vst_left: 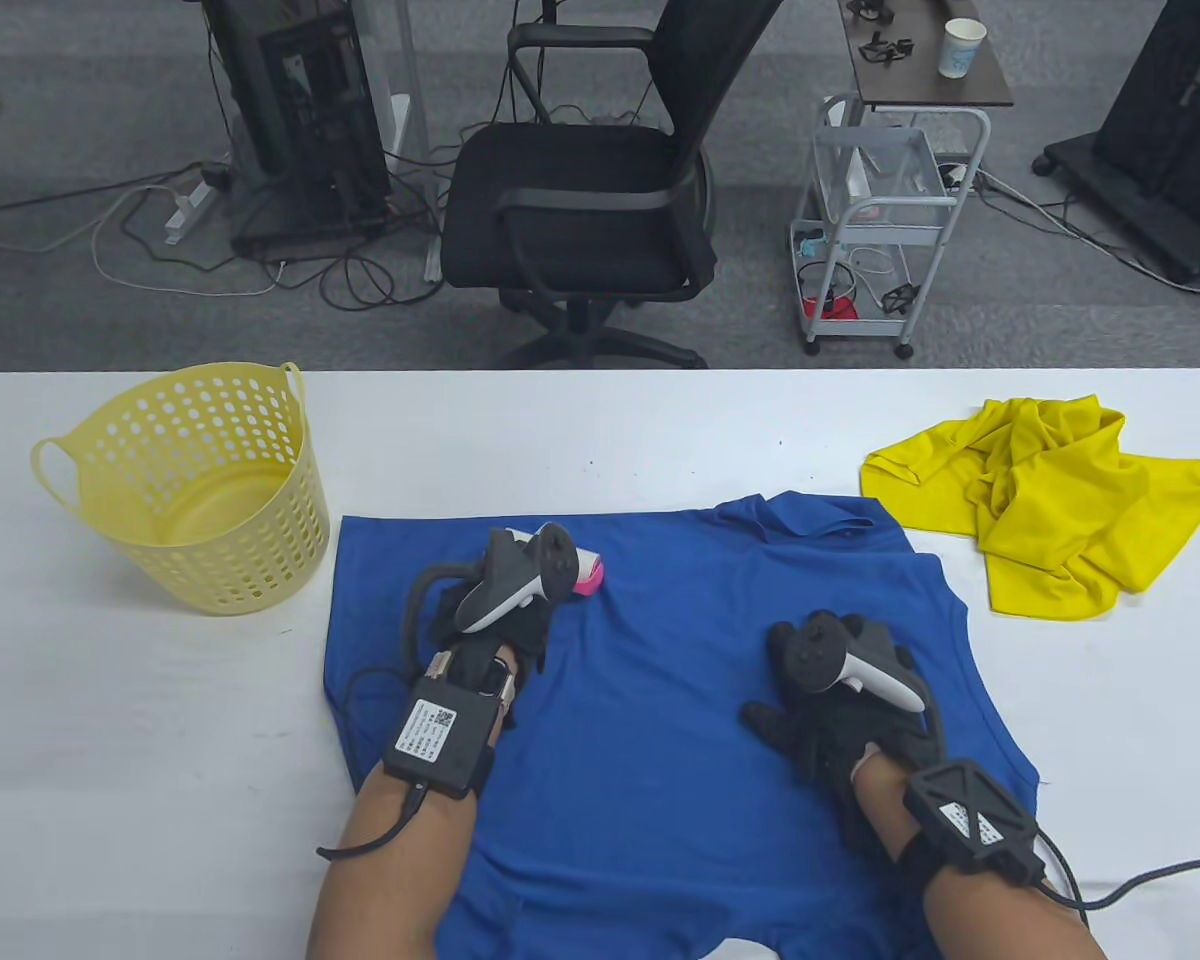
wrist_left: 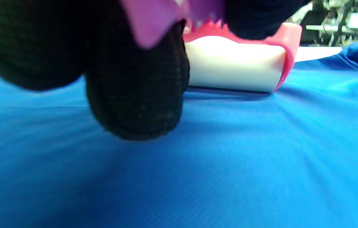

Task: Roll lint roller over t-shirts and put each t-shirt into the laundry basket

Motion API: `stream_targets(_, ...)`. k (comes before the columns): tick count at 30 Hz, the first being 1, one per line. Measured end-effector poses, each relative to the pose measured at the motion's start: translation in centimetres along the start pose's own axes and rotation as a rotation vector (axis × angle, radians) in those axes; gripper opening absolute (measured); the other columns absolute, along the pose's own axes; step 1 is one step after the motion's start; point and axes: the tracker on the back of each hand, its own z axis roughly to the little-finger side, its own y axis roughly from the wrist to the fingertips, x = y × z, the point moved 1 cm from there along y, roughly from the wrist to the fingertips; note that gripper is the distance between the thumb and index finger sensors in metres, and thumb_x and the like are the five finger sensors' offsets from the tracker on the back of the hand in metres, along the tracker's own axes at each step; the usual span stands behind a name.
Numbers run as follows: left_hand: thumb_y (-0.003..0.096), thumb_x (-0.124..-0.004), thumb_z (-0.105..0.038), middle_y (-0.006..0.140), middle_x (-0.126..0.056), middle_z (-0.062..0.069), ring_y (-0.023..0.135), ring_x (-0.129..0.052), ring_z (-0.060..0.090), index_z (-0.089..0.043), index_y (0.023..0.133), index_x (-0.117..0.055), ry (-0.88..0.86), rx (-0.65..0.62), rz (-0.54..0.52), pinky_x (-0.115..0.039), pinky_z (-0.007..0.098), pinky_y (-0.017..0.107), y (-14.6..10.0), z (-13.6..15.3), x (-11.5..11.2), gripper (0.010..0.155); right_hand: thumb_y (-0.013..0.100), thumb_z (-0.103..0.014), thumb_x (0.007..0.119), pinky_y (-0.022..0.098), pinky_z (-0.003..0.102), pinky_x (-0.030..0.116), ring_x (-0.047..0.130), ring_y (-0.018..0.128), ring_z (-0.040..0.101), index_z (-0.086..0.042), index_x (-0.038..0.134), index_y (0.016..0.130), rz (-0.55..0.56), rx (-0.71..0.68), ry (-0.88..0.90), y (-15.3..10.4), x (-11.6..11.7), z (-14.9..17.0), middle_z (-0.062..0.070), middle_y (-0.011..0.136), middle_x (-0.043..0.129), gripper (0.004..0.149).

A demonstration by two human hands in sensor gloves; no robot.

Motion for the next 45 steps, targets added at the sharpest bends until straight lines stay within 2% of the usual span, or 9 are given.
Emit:
stream_targets(5, 0.0479, -0.071, -0.042, 0.06, -0.103, 0.016, 0.029, -0.116, 0.018, -0.01, 0.1, -0.049, 0.099, -0.048, -0.004, -0.096, 0.045, 0.018, -1.4, 0.0, -0.5, 0.066, 0.04, -0.073, 0.039, 0.048, 0.078, -0.013, -0.037, 0.08, 0.045, -0.032, -0.024, 0.089, -0.001, 0.0, 0.0, 0.0, 0.0, 0.0, 0.011, 0.086, -0.039, 0.09)
stream_targets(13, 0.0487, -0.074, -0.042, 0.06, -0.104, 0.016, 0.028, -0.116, 0.018, -0.01, 0.101, -0.051, 0.115, -0.177, 0.199, -0.096, 0.045, 0.017, -10.8, 4.4, -1.0, 0.065, 0.04, -0.073, 0.039, 0.048, 0.078, -0.013, -0.037, 0.08, 0.045, -0.032, -0.024, 0.089, 0.0, -0.001, 0.001, 0.0, 0.0, 0.0, 0.011, 0.086, -0.039, 0.09)
stream_targets(17, 0.0469, -0.082, -0.044, 0.052, -0.109, 0.016, 0.022, -0.119, 0.019, -0.007, 0.099, -0.06, 0.088, -0.244, 0.248, -0.097, 0.045, 0.014, -15.6, 7.2, -1.5, 0.067, 0.04, -0.073, 0.039, 0.048, 0.078, -0.012, -0.037, 0.08, 0.045, -0.032, -0.024, 0.089, 0.0, -0.001, 0.0, 0.0, 0.0, 0.0, 0.011, 0.086, -0.039, 0.09)
stream_targets(24, 0.0467, -0.081, -0.045, 0.052, -0.108, 0.015, 0.022, -0.118, 0.017, -0.01, 0.099, -0.06, -0.022, -0.26, 0.204, -0.097, 0.044, 0.015, -16.2, 8.6, -2.0, 0.067, 0.04, -0.073, 0.039, 0.048, 0.078, -0.012, -0.037, 0.08, 0.045, -0.032, -0.024, 0.089, 0.0, -0.001, -0.001, 0.0, 0.0, 0.0, 0.011, 0.086, -0.039, 0.09)
stream_targets(27, 0.0471, -0.076, -0.048, 0.057, -0.107, 0.01, 0.026, -0.117, 0.013, -0.013, 0.101, -0.058, -0.001, -0.262, 0.116, -0.097, 0.041, 0.017, -15.9, 9.0, -2.1, 0.066, 0.04, -0.073, 0.039, 0.048, 0.078, -0.013, -0.037, 0.08, 0.045, -0.032, -0.024, 0.089, 0.0, -0.001, 0.0, 0.0, 0.0, 0.0, 0.011, 0.086, -0.039, 0.09)
stream_targets(33, 0.0477, -0.074, -0.046, 0.062, -0.107, 0.012, 0.032, -0.118, 0.019, -0.008, 0.1, -0.055, -0.082, -0.022, -0.264, -0.097, 0.043, 0.02, -15.4, 13.9, -0.3, 0.067, 0.04, -0.073, 0.039, 0.048, 0.078, -0.013, -0.037, 0.08, 0.045, -0.032, -0.023, 0.089, 0.0, -0.002, 0.001, 0.0, 0.0, 0.0, 0.011, 0.086, -0.039, 0.09)
stream_targets(35, 0.0482, -0.072, -0.045, 0.064, -0.108, 0.013, 0.033, -0.119, 0.019, -0.004, 0.099, -0.055, -0.027, 0.073, -0.341, -0.098, 0.043, 0.02, -15.5, 16.2, 0.3, 0.067, 0.04, -0.073, 0.039, 0.048, 0.078, -0.013, -0.037, 0.08, 0.045, -0.032, -0.023, 0.089, 0.0, -0.003, 0.001, 0.0, 0.0, 0.0, 0.011, 0.086, -0.039, 0.09)
stream_targets(41, 0.0489, -0.071, -0.045, 0.066, -0.107, 0.013, 0.037, -0.119, 0.02, -0.004, 0.099, -0.055, 0.02, 0.284, -0.226, -0.097, 0.044, 0.023, -15.1, 21.3, -0.7, 0.067, 0.04, -0.073, 0.039, 0.048, 0.078, -0.012, -0.037, 0.08, 0.045, -0.032, -0.023, 0.09, 0.001, -0.003, 0.002, 0.0, 0.0, 0.0, 0.011, 0.086, -0.039, 0.09)
stream_targets(45, 0.0499, -0.068, -0.044, 0.069, -0.105, 0.015, 0.041, -0.118, 0.021, -0.003, 0.1, -0.053, 0.032, 0.455, -0.128, -0.097, 0.044, 0.025, -14.6, 22.5, -1.8, 0.066, 0.04, -0.073, 0.039, 0.048, 0.078, -0.012, -0.037, 0.08, 0.045, -0.032, -0.023, 0.09, 0.001, -0.004, 0.002, 0.0, 0.0, 0.0, 0.012, 0.086, -0.039, 0.09)
